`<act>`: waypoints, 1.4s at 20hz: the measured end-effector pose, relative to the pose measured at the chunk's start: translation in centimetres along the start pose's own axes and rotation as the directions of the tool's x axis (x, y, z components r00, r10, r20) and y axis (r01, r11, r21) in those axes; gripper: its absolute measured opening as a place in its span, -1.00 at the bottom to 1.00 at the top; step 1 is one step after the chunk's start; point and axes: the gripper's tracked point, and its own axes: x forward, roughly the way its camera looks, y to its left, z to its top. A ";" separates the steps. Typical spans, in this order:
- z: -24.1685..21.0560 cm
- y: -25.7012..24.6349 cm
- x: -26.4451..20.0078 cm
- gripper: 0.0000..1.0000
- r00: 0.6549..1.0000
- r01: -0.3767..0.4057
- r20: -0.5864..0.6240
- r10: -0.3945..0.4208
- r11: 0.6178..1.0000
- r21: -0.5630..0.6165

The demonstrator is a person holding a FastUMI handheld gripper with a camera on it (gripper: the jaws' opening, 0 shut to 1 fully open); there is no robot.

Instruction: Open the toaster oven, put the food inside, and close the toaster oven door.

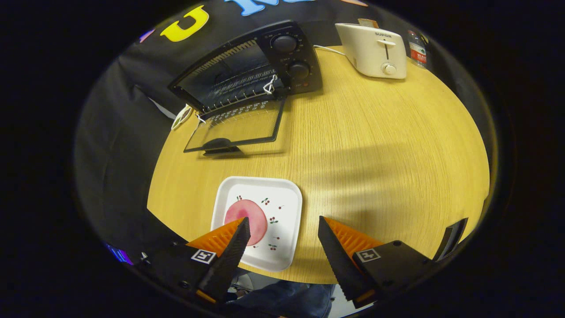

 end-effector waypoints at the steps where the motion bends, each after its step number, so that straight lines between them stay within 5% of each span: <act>1: -0.2 0.0 0.5 0.95 1.000 0.003 -0.026 -0.003 1.000 -0.002; 7: -0.4 0.9 1.6 0.73 0.995 0.002 -0.098 -0.002 1.000 0.001; 14: -0.3 -1.0 2.4 -0.43 0.990 0.078 -0.116 -0.076 0.997 0.008; 16: -0.2 -0.7 3.2 -0.85 0.994 0.047 -0.101 -0.036 0.994 0.100; 20: -1.1 0.7 2.7 -0.95 0.990 -0.067 -0.101 0.098 0.961 0.269; 28: -1.2 2.4 1.6 -0.94 0.982 -0.173 -0.009 0.190 0.911 0.374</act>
